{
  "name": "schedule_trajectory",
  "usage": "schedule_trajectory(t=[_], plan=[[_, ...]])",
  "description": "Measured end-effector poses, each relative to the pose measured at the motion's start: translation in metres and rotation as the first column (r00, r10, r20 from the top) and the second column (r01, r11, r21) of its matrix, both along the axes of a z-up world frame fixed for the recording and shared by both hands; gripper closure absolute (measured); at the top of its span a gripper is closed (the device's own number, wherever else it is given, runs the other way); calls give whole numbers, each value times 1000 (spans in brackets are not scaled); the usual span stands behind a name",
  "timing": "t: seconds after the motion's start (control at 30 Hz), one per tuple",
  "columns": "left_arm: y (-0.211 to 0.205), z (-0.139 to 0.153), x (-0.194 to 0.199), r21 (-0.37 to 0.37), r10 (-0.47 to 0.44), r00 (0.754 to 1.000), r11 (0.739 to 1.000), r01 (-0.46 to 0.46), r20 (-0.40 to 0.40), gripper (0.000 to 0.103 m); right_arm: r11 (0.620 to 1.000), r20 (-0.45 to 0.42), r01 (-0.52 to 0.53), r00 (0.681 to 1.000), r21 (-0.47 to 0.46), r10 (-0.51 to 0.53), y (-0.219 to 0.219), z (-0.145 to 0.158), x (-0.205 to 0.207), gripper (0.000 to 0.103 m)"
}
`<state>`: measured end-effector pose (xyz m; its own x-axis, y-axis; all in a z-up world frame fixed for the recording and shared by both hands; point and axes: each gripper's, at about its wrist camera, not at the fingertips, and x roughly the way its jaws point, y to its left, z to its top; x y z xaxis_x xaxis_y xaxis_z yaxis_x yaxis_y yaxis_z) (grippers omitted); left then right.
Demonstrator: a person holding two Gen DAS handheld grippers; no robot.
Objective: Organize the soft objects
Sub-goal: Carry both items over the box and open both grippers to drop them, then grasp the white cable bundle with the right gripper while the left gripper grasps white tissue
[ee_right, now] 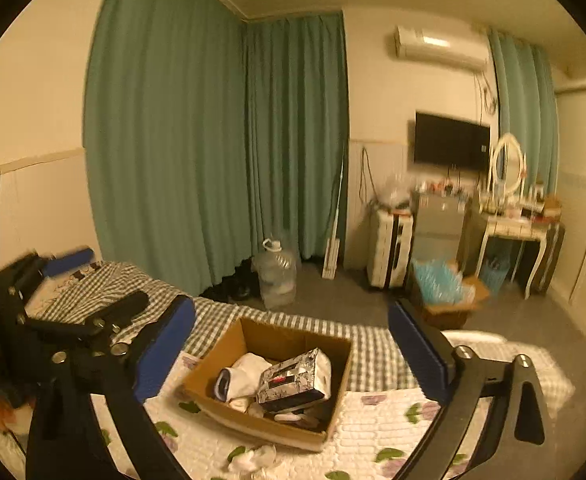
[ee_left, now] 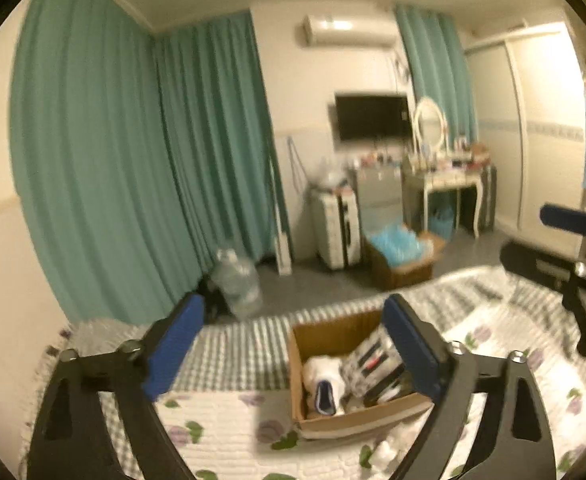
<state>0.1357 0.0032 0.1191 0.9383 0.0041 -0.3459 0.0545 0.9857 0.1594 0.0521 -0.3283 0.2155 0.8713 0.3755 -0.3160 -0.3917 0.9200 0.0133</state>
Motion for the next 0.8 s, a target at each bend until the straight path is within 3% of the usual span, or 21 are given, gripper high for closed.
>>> schedule_trajectory(t=[0.2, 0.37, 0.57, 0.8], plan=[[8, 64, -81, -39, -15, 991, 999, 20, 136, 6, 998, 64, 25, 998, -51, -22, -3, 48, -77, 1], [17, 80, -128, -67, -25, 982, 997, 38, 185, 4, 997, 72, 56, 996, -57, -52, -11, 57, -117, 0], [13, 57, -145, -78, -35, 988, 996, 47, 152, 4, 996, 29, 70, 997, -59, -69, -7, 32, -137, 0], [16, 2, -133, -99, -54, 996, 993, 61, 73, 4, 998, -35, 40, 999, -54, -41, 5, -34, -115, 0]])
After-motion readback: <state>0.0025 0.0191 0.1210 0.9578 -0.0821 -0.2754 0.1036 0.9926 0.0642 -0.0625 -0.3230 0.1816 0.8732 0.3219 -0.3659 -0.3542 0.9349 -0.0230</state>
